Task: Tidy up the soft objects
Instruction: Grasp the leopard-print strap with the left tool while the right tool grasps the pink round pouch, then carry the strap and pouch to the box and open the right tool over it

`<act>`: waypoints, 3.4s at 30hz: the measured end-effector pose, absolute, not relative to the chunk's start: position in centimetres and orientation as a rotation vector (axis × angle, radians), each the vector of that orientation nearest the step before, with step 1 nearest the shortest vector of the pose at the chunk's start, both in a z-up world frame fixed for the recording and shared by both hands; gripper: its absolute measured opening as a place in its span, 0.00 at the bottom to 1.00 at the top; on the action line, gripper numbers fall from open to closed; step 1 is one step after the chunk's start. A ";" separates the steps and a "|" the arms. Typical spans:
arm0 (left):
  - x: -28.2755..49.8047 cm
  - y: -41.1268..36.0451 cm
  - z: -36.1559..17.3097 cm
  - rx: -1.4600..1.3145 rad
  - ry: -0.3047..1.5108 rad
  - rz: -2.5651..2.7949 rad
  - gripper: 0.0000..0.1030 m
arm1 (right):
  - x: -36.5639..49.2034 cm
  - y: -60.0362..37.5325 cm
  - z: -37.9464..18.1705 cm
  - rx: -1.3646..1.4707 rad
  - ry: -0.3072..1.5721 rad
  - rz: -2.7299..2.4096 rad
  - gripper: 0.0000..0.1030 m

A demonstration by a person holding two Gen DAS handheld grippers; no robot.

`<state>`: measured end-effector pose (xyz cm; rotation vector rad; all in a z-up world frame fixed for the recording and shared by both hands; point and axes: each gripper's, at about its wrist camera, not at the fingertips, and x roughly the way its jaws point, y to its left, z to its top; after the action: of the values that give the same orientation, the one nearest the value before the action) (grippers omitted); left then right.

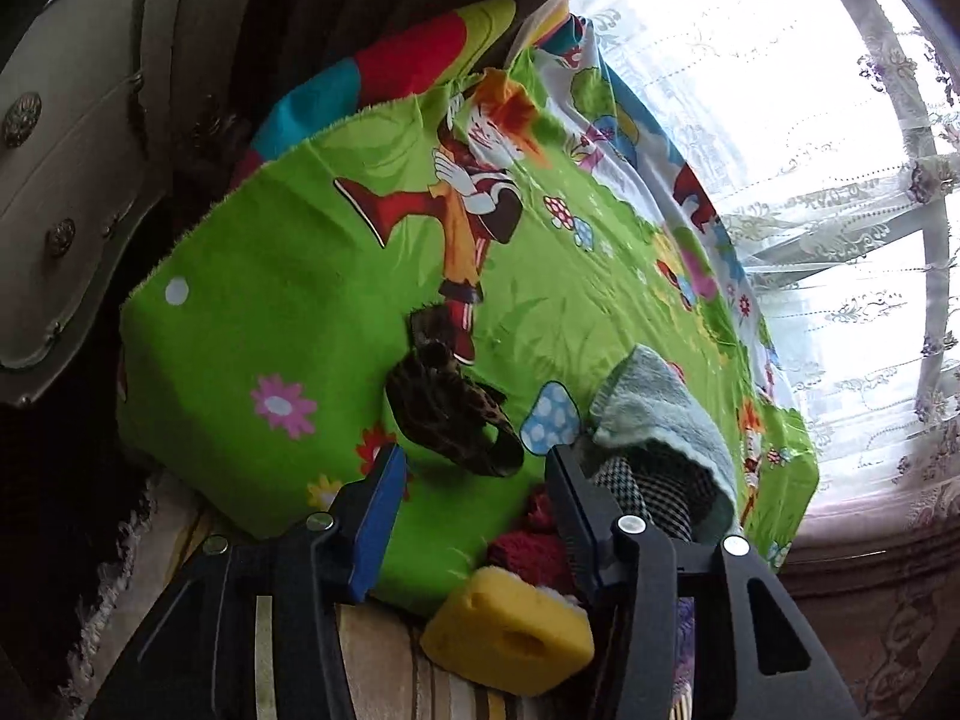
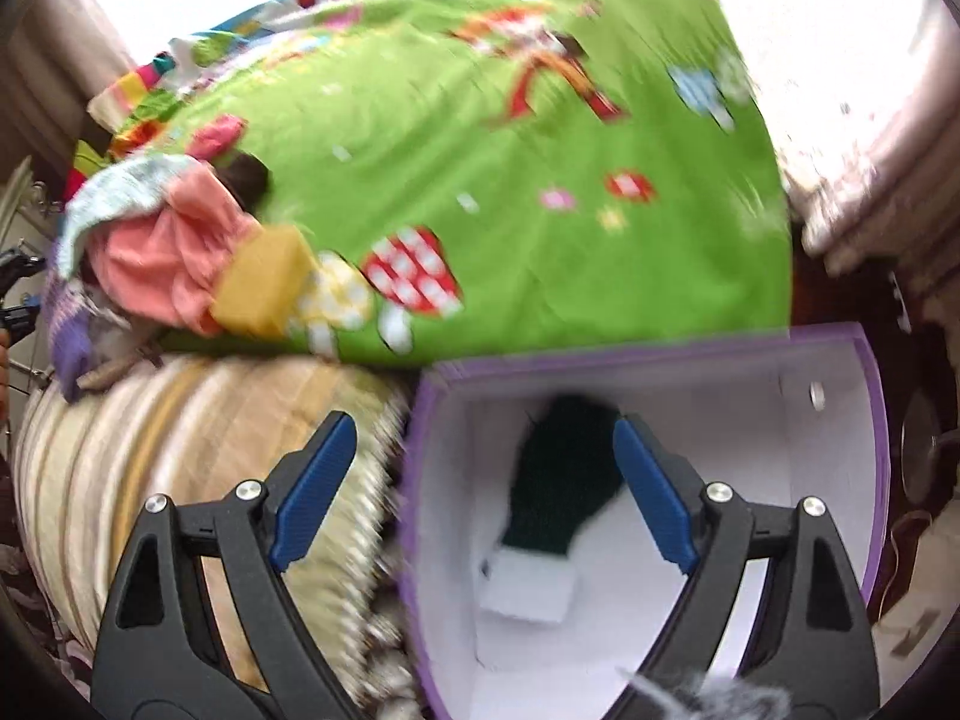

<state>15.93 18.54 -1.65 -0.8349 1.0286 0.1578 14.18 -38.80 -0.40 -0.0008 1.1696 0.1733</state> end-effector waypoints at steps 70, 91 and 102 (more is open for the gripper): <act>16.1 16.0 -0.4 -0.652 0.890 0.023 0.04 | 36.0 -19.2 2.5 0.142 1.057 0.515 0.07; 12.0 7.1 7.8 -0.550 0.797 -0.155 0.04 | 18.9 -39.9 5.4 0.316 0.955 0.299 0.07; 10.9 0.3 9.4 -0.489 0.821 -0.287 0.04 | 10.6 -49.2 0.0 0.407 1.032 0.159 0.07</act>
<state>10.91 0.27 9.42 -0.4886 0.8211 -0.2866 10.57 -49.15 -0.01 0.4073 1.0321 0.1594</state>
